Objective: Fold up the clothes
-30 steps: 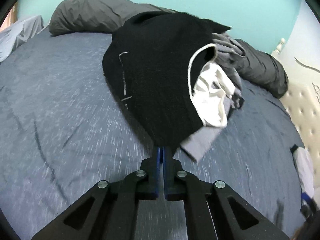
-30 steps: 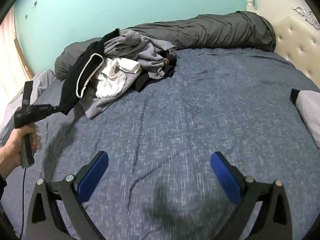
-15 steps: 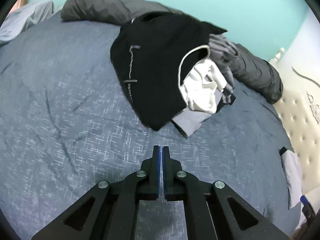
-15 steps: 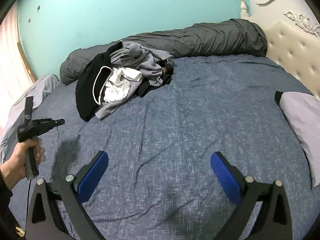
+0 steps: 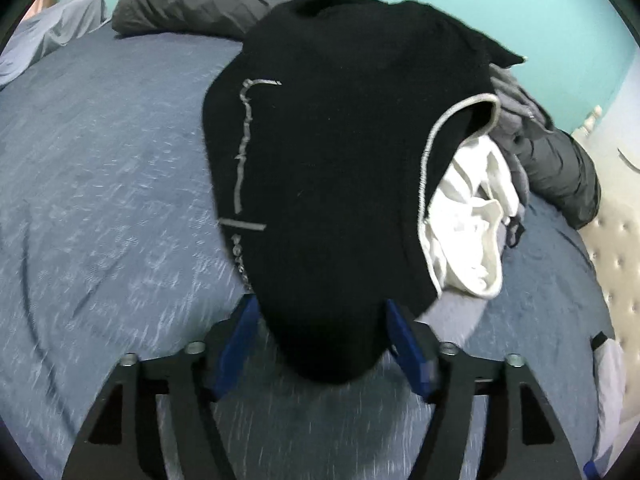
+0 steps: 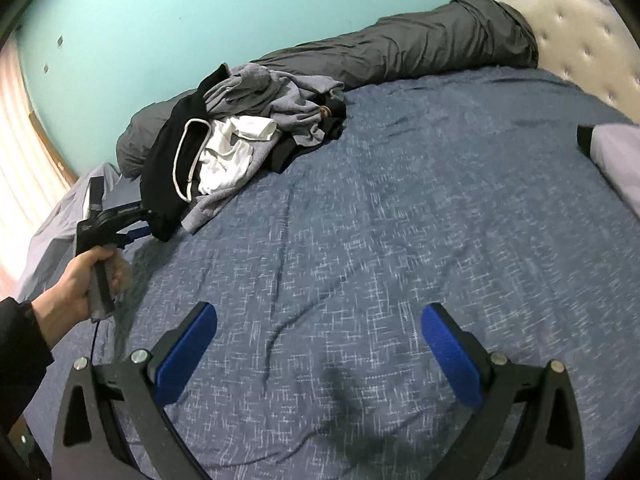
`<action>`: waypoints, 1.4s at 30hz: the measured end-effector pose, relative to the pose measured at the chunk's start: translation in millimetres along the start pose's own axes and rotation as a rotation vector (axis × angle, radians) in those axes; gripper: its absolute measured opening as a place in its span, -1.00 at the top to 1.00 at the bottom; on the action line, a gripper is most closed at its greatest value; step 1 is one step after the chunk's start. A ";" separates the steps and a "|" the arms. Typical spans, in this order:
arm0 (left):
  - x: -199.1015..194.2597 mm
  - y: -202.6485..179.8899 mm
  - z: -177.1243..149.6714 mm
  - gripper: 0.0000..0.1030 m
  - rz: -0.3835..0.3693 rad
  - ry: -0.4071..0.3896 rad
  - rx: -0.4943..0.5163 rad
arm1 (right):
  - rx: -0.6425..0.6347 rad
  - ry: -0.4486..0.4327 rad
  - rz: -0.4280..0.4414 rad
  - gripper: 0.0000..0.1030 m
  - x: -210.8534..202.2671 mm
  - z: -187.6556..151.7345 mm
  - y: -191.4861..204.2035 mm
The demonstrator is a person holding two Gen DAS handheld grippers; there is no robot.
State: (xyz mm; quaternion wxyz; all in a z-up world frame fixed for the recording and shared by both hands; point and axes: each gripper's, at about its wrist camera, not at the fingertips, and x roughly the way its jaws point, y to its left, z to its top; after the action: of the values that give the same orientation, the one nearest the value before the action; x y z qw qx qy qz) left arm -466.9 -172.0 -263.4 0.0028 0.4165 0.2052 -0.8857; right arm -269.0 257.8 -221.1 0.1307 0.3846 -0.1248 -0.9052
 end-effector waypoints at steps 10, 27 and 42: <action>20.7 -10.7 12.7 0.62 -0.069 -0.015 0.023 | 0.046 -0.024 0.012 -0.99 3.3 -4.9 -12.0; -75.2 -5.5 -47.9 0.77 -0.094 0.010 0.112 | 0.026 -0.041 -0.016 -0.99 -37.0 7.0 11.5; -182.9 5.3 -176.9 0.86 -0.174 0.035 0.103 | -0.074 -0.017 -0.036 -0.99 -110.1 -0.4 52.3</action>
State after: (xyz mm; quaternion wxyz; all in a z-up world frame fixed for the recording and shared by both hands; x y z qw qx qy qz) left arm -216.2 -142.5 -230.8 -0.0992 0.4119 0.1948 -0.8846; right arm -187.6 245.5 -131.2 0.1275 0.3740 -0.0852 -0.9147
